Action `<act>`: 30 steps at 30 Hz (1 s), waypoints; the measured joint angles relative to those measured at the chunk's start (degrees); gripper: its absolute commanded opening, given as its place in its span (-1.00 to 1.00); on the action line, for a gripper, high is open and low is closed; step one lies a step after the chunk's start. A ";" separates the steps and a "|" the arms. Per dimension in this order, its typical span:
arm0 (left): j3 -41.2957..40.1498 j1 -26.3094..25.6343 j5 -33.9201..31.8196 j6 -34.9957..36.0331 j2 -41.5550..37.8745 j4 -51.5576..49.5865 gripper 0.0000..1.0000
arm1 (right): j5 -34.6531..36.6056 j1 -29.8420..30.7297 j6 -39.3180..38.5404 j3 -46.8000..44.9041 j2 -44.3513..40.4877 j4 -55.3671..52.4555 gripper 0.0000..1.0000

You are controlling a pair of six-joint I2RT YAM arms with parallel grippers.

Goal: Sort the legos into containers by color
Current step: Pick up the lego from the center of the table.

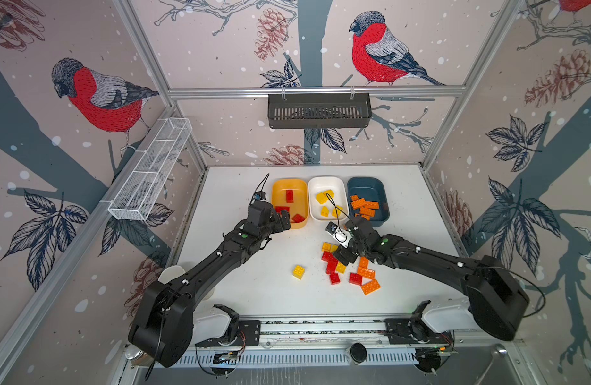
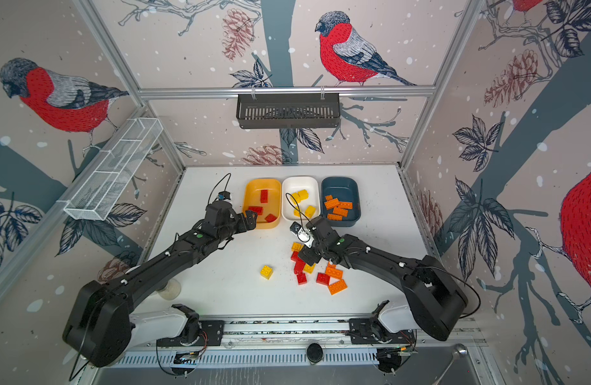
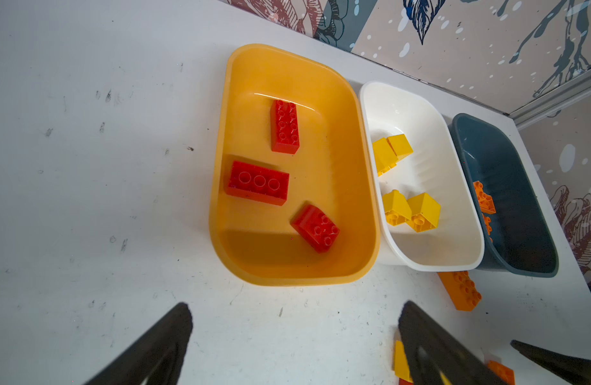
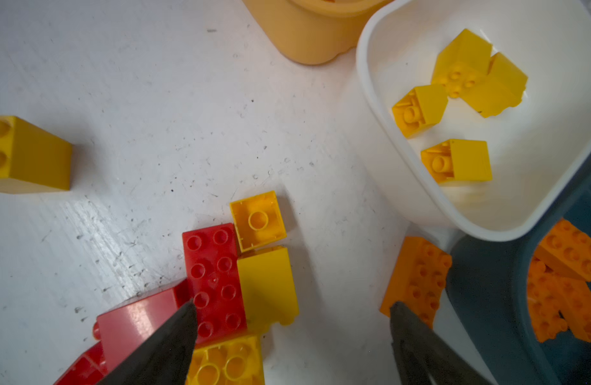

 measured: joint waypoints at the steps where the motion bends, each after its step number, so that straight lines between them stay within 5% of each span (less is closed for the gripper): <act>1: 0.00 0.00 -0.02 -0.13 0.20 0.02 0.94 | 0.00 -0.02 -0.83 0.46 0.98 -0.72 0.66; 7: 0.17 0.00 -0.04 -0.33 2.01 0.33 0.94 | -0.17 -0.04 -2.25 3.06 5.33 -2.73 0.26; 17: 1.40 0.00 -0.50 -1.31 4.07 -0.11 0.94 | -1.20 -0.92 -2.27 5.62 10.49 -3.76 0.21; 30: 2.78 0.00 -0.50 -1.60 6.38 -0.42 0.94 | -4.76 -3.91 -2.25 7.30 10.03 -5.49 -0.39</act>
